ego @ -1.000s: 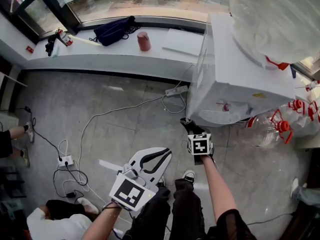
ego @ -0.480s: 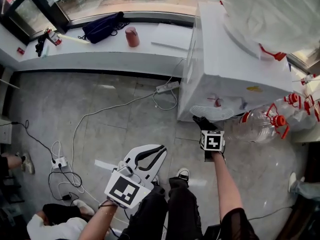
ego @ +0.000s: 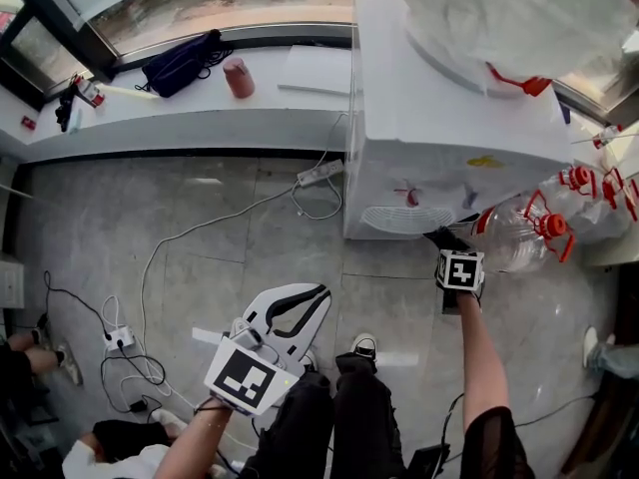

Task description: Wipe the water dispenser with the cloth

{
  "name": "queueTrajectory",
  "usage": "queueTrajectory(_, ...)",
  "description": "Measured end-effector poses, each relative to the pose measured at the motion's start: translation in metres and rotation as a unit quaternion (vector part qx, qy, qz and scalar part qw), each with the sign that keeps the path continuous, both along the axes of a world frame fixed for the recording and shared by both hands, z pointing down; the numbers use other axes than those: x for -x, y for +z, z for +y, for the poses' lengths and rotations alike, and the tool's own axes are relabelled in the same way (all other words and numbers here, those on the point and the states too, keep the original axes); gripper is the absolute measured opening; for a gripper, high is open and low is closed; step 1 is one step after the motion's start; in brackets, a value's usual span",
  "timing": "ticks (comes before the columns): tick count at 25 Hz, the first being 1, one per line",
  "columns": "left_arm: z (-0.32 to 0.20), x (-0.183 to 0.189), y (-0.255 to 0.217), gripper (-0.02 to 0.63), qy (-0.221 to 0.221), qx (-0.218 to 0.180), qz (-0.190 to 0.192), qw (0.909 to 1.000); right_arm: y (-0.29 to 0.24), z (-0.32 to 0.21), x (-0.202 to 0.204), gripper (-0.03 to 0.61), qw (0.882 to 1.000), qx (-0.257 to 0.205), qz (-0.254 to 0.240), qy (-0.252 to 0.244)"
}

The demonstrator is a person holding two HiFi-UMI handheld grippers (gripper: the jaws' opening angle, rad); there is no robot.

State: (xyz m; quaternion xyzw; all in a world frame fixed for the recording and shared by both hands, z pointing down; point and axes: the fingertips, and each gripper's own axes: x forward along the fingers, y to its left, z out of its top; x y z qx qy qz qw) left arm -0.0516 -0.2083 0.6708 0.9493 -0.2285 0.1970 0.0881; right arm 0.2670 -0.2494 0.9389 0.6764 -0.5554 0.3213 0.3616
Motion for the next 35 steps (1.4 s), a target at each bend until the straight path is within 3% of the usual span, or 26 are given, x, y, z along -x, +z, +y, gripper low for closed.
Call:
queueTrajectory(8, 0.007, 0.002, 0.005, 0.021, -0.002, 0.011, -0.008, 0.9999, -0.033, 0.012, -0.078, 0.106, 0.994, -0.028, 0.012, 0.1)
queueTrajectory(13, 0.01, 0.008, -0.003, 0.021, -0.012, 0.017, -0.012, 0.9997, -0.043, 0.027, -0.083, 0.106, 0.993, -0.023, 0.002, 0.12)
queueTrajectory(20, 0.019, 0.007, -0.054, 0.021, -0.008, 0.023, -0.007, 0.9997, -0.089, 0.045, -0.024, 0.106, 0.998, -0.024, -0.04, 0.04)
queueTrajectory(24, 0.023, 0.014, -0.091, 0.021, -0.011, 0.021, 0.001, 0.9997, -0.148, 0.047, 0.017, 0.104, 0.995, -0.059, -0.08, -0.001)
queueTrajectory(29, 0.033, 0.028, -0.135, 0.021, -0.005, 0.014, -0.002, 0.9999, -0.232, 0.055, 0.064, 0.104, 0.985, -0.107, -0.138, 0.01)
queueTrajectory(35, 0.047, 0.051, -0.186, 0.021, -0.008, 0.002, 0.001, 1.0, -0.32, 0.086, 0.116, 0.104, 0.976, -0.13, -0.172, 0.016)
